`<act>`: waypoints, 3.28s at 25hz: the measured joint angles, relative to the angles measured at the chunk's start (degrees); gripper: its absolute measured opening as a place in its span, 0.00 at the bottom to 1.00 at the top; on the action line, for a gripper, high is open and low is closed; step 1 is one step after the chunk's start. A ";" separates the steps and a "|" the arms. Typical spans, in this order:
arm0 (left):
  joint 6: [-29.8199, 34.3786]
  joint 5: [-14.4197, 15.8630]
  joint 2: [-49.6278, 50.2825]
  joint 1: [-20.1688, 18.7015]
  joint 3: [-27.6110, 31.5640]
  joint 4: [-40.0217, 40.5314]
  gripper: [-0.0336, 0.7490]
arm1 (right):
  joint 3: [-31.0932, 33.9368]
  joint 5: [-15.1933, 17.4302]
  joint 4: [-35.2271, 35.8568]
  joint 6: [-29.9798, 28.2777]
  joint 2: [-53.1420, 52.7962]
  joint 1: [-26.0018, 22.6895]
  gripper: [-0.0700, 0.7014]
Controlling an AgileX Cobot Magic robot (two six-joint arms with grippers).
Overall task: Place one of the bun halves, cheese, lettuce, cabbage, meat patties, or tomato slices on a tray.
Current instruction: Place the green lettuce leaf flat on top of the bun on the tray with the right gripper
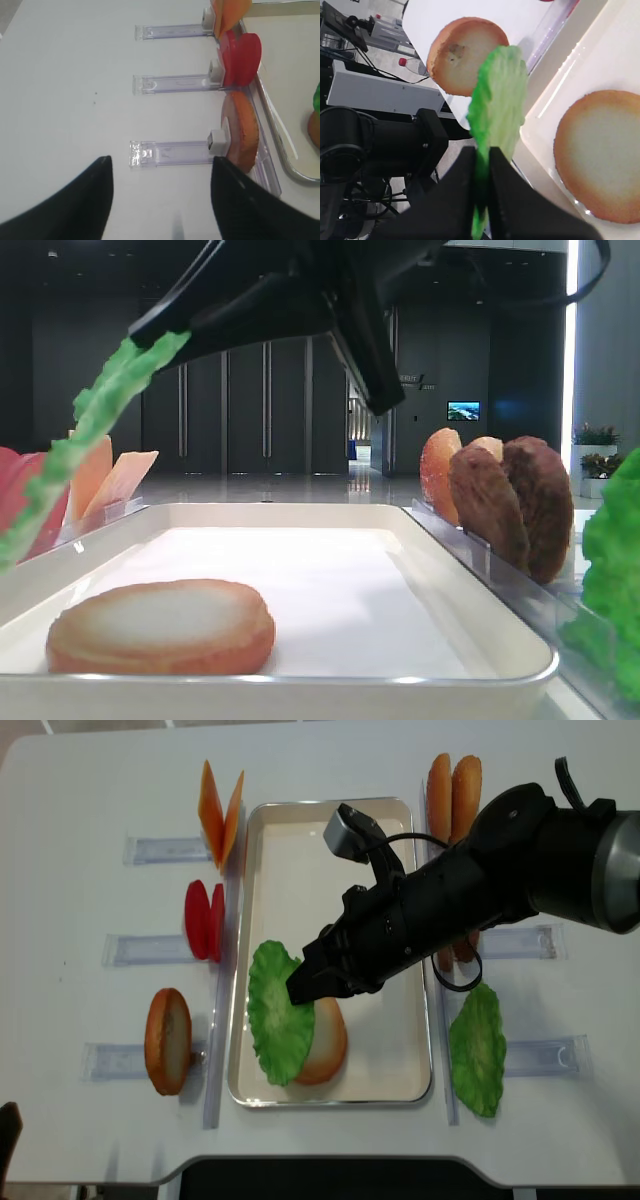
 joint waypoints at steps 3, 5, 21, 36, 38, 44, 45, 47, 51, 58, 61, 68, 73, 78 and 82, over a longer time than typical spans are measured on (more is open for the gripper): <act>0.00 0.00 0.00 0.00 0.00 0.00 0.64 | 0.00 -0.05 0.81 -1.26 0.63 0.00 0.14; 0.00 0.00 0.00 0.00 0.00 0.00 0.64 | 0.00 -0.23 1.30 -2.32 0.59 0.00 0.14; 0.00 0.00 0.00 0.00 0.00 0.00 0.64 | 0.00 -0.44 1.95 -3.49 3.77 0.42 0.14; 0.00 0.00 0.00 0.00 0.00 0.00 0.64 | 0.00 -3.25 2.54 -4.26 3.77 0.53 0.14; 0.00 0.00 0.00 0.00 0.00 0.00 0.64 | 0.00 -3.25 2.49 -4.31 3.77 0.53 0.14; 0.00 0.00 0.00 0.00 0.00 0.00 0.64 | 0.00 -3.32 -0.01 -2.34 3.77 0.53 0.14; 0.00 0.00 0.00 0.00 0.00 0.00 0.64 | 0.00 -3.32 -0.43 -2.13 3.77 0.53 0.14; 0.00 0.00 0.00 0.00 0.00 0.00 0.64 | 0.00 -3.44 -0.74 -1.76 3.77 0.53 0.14; 0.00 0.00 0.00 0.00 0.00 0.00 0.64 | 0.18 -3.69 -1.75 -1.33 3.77 0.15 0.14; 0.00 0.00 0.00 0.00 0.00 0.00 0.64 | 0.30 -5.32 -3.51 -0.28 3.77 0.03 0.14; 0.00 0.00 0.00 0.00 0.00 0.00 0.64 | 0.30 -5.56 -3.79 -0.28 3.77 0.03 0.14; 0.00 0.00 0.00 0.00 0.00 0.00 0.64 | 0.30 -6.61 -6.52 1.08 3.77 0.03 0.14; 0.00 0.00 0.00 0.00 0.00 0.00 0.64 | 0.36 -7.04 -9.20 3.02 3.77 0.03 0.14; 0.00 0.00 0.00 0.00 0.00 0.00 0.64 | 0.48 -7.90 -11.09 3.92 3.77 0.03 0.14; 0.00 0.00 0.00 0.00 0.00 0.00 0.64 | 0.48 -8.51 -11.46 4.08 3.77 0.03 0.15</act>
